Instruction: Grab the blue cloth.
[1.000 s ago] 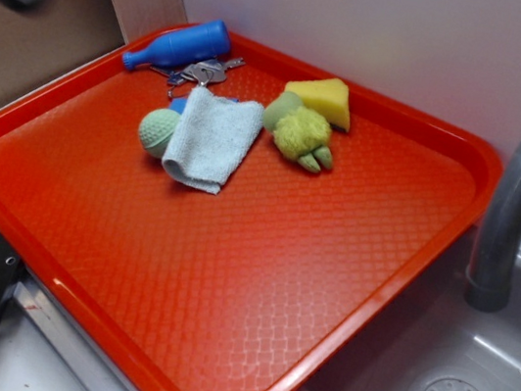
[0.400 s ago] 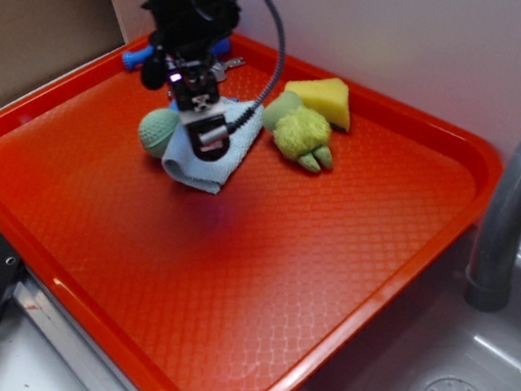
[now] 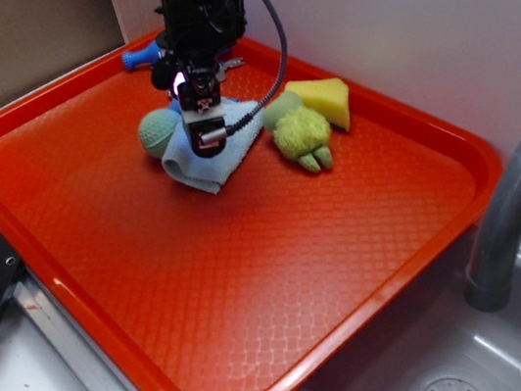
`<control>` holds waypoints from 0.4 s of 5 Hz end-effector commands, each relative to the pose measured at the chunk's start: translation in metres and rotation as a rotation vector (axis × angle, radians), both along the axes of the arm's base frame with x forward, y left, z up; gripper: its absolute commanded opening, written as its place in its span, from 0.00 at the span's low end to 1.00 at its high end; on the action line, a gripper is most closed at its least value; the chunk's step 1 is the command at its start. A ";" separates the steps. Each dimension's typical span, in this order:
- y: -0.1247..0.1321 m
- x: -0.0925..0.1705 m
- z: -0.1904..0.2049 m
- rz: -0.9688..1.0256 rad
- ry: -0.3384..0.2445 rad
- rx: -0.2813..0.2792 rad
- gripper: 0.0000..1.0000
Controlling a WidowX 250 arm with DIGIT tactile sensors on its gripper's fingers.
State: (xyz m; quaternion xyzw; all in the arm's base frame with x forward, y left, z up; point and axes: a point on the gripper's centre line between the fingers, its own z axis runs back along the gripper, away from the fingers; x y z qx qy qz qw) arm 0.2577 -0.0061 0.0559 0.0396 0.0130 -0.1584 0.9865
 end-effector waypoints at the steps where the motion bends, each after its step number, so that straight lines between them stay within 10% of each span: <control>1: 0.019 0.000 -0.036 0.061 0.090 0.005 0.00; 2: 0.017 -0.002 -0.038 0.053 0.077 0.027 0.00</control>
